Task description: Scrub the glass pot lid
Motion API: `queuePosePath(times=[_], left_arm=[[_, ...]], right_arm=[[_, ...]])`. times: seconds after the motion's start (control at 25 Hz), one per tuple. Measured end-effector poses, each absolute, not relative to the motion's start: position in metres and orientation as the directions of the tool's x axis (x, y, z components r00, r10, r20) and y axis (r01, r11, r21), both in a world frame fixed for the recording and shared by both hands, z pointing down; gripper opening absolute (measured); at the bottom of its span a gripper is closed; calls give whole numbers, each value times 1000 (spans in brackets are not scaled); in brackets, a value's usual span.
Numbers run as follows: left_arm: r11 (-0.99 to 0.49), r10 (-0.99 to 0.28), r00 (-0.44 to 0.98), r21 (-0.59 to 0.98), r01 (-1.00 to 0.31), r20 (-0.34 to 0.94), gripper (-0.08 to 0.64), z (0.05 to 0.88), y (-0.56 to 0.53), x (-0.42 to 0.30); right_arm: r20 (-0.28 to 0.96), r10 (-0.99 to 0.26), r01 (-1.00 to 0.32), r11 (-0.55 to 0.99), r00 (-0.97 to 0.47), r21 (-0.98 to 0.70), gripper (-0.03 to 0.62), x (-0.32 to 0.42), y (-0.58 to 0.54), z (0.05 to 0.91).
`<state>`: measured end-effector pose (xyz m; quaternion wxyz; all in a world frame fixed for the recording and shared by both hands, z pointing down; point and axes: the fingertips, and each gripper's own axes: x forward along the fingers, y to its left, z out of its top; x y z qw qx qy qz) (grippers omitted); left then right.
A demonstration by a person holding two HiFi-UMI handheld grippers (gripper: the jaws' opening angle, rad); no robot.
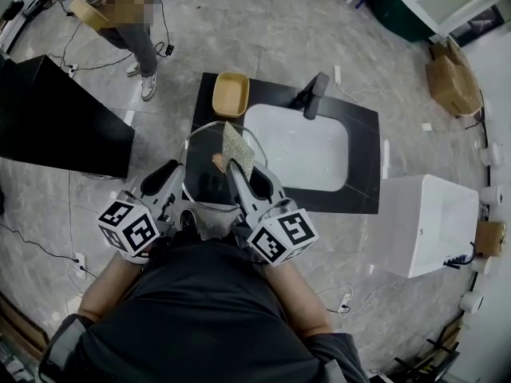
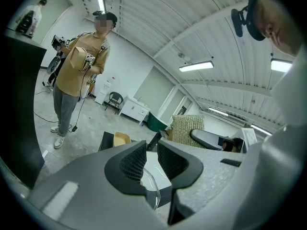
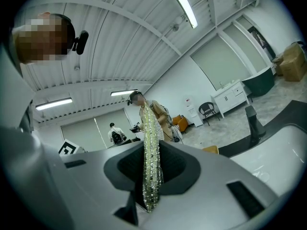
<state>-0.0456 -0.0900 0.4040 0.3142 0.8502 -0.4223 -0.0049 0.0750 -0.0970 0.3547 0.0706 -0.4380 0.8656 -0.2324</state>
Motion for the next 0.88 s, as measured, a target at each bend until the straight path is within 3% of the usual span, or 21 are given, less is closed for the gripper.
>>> queuePosePath(times=[0.88], left_arm=[[-430, -717, 639, 546, -719, 277, 74, 412, -94, -44]], right_arm=[[103, -781, -716, 500, -616, -487, 63, 73, -101, 362]])
